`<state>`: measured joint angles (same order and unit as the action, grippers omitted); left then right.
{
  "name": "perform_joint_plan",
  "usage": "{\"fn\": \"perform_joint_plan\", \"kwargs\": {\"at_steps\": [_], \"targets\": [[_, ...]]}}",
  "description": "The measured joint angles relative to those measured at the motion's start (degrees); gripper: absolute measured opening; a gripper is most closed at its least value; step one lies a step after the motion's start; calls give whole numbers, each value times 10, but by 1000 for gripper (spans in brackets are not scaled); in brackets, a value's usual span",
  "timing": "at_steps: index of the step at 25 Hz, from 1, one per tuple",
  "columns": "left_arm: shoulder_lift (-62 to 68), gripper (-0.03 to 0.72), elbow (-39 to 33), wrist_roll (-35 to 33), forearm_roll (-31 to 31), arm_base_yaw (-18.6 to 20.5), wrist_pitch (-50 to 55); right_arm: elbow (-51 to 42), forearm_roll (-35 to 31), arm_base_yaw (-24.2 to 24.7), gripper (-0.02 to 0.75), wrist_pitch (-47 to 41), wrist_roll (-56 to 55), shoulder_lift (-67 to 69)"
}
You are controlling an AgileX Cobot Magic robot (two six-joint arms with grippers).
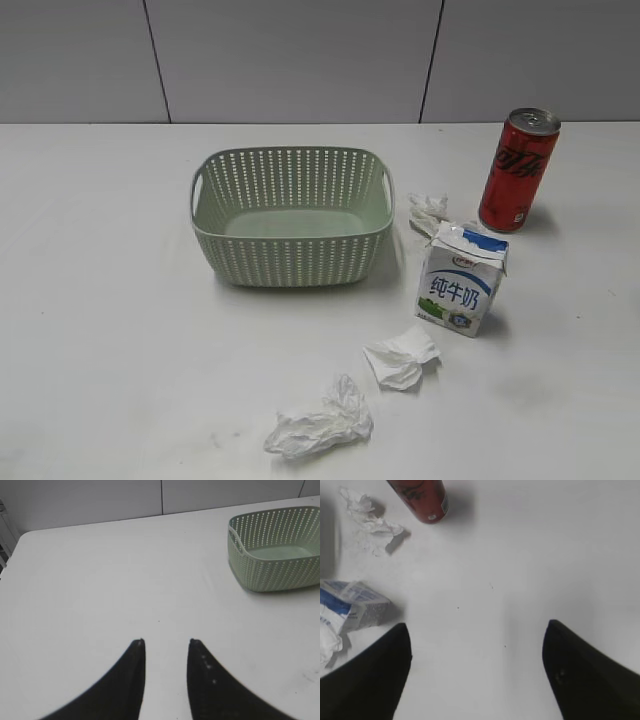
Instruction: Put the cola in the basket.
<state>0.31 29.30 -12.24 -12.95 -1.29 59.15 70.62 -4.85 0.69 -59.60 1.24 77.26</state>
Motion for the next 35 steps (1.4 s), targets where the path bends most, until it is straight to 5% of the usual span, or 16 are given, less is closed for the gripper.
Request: {"fn": "perform_joint_plan", "kwargs": {"at_steps": [7,18,23,35], "targets": [[0,230,0,0,0,0,0,98,2,-13,599,0,3,116],[0,230,0,0,0,0,0,235,17,-114,611,6,-18,276],[0,230,0,0,0,0,0,263,18,-119,674,27,-37,338],[0,230,0,0,0,0,0,268,48,-119,678,77,-89,389]]}}
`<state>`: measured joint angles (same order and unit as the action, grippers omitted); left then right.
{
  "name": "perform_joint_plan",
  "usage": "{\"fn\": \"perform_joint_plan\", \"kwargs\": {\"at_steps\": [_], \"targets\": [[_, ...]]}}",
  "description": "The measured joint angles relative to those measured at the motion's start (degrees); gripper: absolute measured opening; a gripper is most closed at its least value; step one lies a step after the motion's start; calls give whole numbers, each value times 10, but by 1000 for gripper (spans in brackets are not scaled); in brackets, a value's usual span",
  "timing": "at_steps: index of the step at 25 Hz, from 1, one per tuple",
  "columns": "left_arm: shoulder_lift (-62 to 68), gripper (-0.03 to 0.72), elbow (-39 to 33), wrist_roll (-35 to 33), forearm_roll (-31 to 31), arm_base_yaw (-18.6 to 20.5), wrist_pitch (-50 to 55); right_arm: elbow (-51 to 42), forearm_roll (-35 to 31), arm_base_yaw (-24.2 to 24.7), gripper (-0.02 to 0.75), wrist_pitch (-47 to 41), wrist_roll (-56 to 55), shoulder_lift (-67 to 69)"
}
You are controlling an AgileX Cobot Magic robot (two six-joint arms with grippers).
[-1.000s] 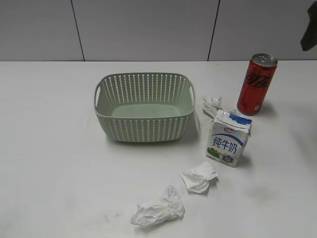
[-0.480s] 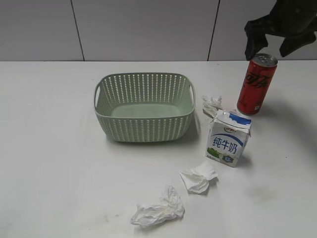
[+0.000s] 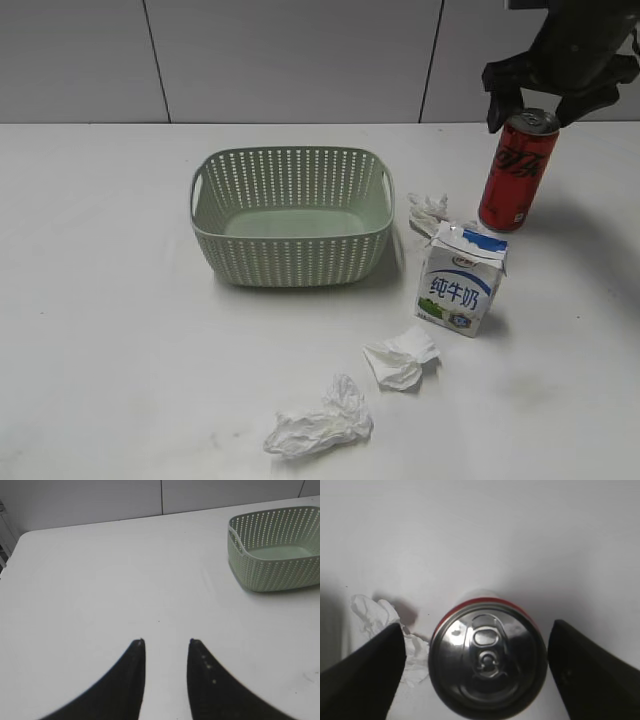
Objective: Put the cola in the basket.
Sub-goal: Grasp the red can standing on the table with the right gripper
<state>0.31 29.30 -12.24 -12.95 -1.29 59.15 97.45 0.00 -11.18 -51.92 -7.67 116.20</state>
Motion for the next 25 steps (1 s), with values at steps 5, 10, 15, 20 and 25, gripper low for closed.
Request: {"fn": "perform_joint_plan", "kwargs": {"at_steps": [5,10,15,20,25], "targets": [[0,230,0,0,0,0,0,0,7,0,678,1,-11,30],[0,230,0,0,0,0,0,0,29,0,671,6,-33,39],[0,230,0,0,0,0,0,1,38,0,654,8,-39,44],[0,230,0,0,0,0,0,1,35,0,596,9,-40,54],[0,230,0,0,0,0,0,1,33,0,522,10,-40,56]]}}
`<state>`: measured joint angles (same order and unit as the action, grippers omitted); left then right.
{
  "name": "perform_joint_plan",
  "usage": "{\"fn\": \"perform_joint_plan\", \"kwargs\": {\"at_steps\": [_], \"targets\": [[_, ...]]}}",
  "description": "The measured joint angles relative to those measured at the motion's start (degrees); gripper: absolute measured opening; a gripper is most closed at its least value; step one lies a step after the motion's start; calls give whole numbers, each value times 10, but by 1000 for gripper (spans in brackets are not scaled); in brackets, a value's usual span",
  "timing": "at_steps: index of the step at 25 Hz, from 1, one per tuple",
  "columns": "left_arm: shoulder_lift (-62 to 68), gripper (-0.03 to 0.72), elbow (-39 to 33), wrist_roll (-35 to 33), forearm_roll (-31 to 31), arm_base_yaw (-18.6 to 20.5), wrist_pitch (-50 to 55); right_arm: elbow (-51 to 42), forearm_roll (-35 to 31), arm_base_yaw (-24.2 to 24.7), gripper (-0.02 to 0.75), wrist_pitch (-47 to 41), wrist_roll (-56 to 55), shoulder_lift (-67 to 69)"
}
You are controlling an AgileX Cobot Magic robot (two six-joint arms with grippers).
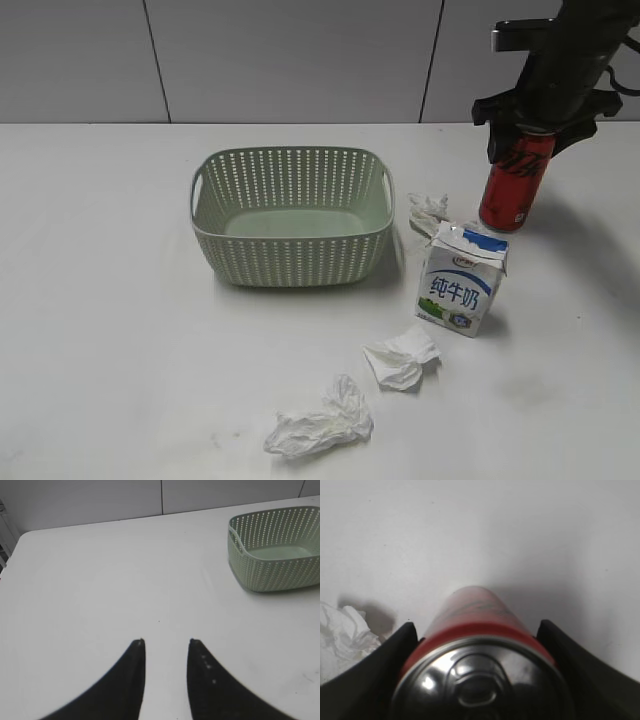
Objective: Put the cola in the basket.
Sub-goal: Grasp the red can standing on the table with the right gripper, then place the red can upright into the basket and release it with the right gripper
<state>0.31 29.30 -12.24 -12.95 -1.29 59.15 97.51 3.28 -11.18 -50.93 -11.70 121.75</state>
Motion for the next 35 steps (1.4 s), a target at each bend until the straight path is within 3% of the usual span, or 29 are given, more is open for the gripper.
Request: {"fn": "perform_joint_plan", "kwargs": {"at_steps": [9,22,28,35], "targets": [[0,230,0,0,0,0,0,1,23,0,522,-16,-1,-12],[0,230,0,0,0,0,0,13,36,-13,522,-64,33,-163],[0,230,0,0,0,0,0,13,26,-104,522,-71,61,-190],[0,230,0,0,0,0,0,13,-54,-215,522,-13,87,-179]]}}
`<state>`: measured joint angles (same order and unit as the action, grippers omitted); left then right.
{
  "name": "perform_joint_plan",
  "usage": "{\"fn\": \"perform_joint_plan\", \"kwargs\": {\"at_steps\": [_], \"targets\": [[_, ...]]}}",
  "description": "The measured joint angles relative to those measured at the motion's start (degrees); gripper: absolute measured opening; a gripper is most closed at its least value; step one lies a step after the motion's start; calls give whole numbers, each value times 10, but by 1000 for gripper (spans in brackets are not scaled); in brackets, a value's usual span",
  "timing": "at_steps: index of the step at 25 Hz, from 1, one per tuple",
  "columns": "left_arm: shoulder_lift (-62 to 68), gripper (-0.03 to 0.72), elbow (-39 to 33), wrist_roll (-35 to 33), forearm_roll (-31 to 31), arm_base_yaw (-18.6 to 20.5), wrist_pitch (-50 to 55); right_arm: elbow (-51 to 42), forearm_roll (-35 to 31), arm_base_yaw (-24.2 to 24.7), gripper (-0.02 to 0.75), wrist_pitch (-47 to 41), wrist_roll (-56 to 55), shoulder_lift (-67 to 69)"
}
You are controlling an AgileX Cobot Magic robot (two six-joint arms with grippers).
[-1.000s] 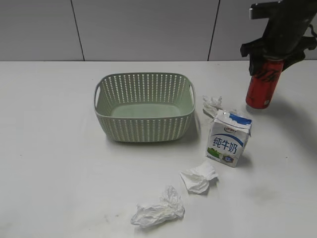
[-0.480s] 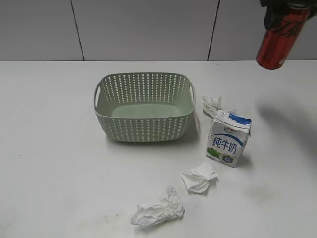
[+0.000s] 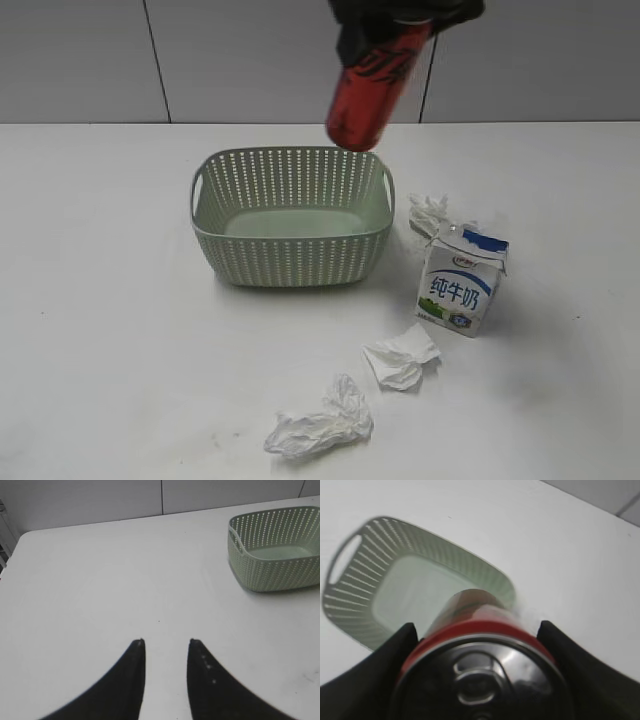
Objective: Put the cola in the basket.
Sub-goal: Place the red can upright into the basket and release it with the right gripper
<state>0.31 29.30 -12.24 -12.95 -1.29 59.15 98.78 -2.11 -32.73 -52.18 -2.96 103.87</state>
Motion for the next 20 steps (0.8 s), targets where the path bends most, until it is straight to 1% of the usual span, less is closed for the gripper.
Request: {"fn": "perform_joint_plan", "kwargs": {"at_steps": [4,7,13,20], "targets": [[0,230,0,0,0,0,0,0,-8,-42,522,55,8,31],[0,230,0,0,0,0,0,0,-10,-64,522,74,36,68],[0,230,0,0,0,0,0,0,-7,-77,522,82,53,137],[0,230,0,0,0,0,0,0,28,-77,522,108,56,184]]}}
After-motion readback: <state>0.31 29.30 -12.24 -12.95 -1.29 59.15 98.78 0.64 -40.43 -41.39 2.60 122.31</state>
